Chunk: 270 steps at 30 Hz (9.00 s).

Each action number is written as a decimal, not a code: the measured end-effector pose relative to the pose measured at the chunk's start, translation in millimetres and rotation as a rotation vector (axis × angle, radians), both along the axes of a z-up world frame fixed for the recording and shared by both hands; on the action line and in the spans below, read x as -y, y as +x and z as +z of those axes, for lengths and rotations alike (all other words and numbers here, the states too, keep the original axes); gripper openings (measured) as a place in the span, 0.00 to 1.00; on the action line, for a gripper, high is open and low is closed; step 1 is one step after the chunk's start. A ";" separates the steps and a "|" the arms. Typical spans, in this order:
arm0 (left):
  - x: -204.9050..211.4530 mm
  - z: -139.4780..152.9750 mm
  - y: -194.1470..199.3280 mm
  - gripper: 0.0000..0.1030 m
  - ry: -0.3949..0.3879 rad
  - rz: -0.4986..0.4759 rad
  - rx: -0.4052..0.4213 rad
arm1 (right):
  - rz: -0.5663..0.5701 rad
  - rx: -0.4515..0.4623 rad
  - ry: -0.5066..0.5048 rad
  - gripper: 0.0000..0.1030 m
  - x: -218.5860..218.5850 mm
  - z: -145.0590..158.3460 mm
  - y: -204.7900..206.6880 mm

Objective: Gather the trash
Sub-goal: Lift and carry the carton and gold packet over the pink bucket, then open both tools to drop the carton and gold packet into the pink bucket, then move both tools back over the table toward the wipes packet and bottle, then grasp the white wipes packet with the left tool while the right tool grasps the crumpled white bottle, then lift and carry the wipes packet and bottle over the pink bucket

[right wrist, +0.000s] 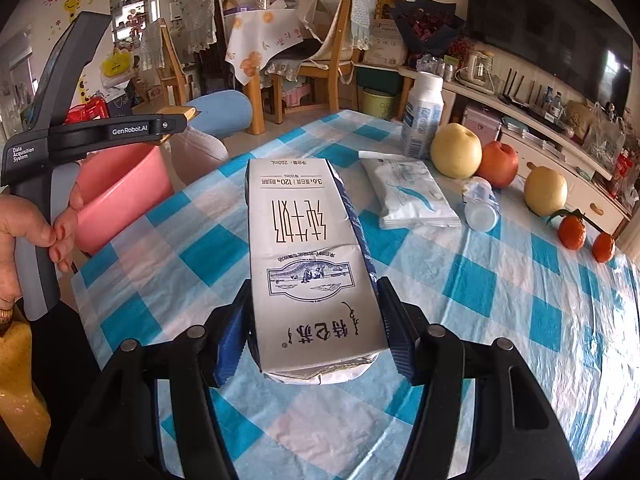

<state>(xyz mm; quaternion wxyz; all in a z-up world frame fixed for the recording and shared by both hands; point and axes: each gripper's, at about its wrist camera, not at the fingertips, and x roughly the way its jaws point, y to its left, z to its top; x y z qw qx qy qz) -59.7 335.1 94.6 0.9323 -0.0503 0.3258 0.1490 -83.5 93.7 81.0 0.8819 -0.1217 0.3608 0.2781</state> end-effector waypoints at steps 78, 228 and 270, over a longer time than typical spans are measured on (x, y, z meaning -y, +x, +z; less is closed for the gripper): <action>-127.9 -8.6 -33.9 0.92 -0.010 0.355 -0.047 | 0.230 0.007 -0.045 0.83 -160.1 4.6 -7.2; 191.4 -59.2 74.2 0.76 -0.247 -0.482 -0.155 | -0.697 -0.120 0.074 0.94 178.8 -35.1 234.5; 182.7 -43.7 51.9 0.76 -0.246 -0.505 -0.126 | -0.596 -0.100 0.066 0.92 168.1 -28.4 62.7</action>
